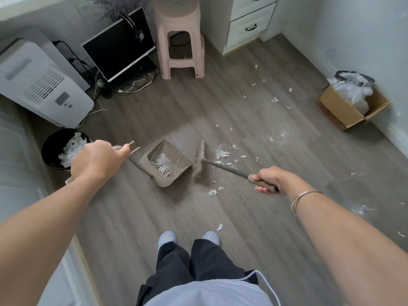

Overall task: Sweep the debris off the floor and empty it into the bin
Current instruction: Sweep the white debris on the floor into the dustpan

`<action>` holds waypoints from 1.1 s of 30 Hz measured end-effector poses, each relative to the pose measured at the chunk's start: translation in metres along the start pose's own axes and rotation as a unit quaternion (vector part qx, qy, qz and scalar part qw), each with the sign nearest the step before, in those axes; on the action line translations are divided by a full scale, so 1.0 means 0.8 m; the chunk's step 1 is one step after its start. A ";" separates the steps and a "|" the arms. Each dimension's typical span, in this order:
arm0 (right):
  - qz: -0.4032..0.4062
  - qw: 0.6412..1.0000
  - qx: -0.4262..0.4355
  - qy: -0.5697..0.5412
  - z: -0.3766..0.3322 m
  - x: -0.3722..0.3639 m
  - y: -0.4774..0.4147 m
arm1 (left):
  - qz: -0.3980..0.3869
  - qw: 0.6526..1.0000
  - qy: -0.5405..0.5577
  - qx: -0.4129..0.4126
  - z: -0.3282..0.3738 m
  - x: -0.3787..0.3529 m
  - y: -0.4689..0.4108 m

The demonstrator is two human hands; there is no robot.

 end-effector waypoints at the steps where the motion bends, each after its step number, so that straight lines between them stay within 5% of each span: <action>1: -0.009 1.000 -0.001 -0.002 0.000 -0.005 -0.003 | 0.000 1.000 -0.003 -0.001 -0.001 0.000 0.001; 10: 0.033 0.999 -0.010 -0.021 0.016 -0.017 -0.035 | -0.009 1.000 -0.021 -0.010 0.000 -0.003 0.004; 18: 0.042 0.988 -0.023 -0.145 0.048 -0.011 -0.010 | -0.031 0.998 -0.015 -0.046 0.002 -0.002 -0.003; 33: 0.242 0.943 -0.127 -0.190 0.083 -0.158 0.104 | -0.062 0.949 -0.054 -0.304 0.008 0.057 -0.121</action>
Point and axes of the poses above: each hand's wrist, its own y-axis away from the middle knuckle, its own x-axis out of the back of the hand, z = x × y, the point moved 2 cm from there along -y, towards the middle knuckle, and after that the axes turned 4 degrees about -z, right-handed, at the moved point
